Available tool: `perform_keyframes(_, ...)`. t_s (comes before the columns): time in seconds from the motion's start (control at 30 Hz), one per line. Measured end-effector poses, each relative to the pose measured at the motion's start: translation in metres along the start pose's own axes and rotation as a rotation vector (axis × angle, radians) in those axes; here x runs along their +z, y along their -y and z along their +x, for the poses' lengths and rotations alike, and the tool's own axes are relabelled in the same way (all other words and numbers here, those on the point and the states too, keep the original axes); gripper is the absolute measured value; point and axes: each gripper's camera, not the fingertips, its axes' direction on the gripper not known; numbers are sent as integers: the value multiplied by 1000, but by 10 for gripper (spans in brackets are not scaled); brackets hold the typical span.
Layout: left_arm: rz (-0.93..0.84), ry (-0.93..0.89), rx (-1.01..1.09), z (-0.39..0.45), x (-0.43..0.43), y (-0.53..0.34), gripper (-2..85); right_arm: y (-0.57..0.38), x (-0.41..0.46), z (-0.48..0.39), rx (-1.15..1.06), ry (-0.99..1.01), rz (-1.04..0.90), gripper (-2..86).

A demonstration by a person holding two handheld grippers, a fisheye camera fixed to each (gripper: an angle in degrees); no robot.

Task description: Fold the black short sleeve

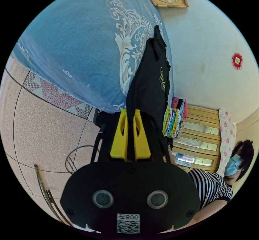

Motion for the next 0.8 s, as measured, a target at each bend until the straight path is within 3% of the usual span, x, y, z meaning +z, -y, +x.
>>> perform_keyframes(0.2, 24, -34, -4, -6, -22, -22, 21, -20, -13, 33, 0, 24, 16, 32)
perform_keyframes(0.8, 83, -137, 166, 45, -95, -79, 21, -87, -86, 35, -185, 120, 51, 8)
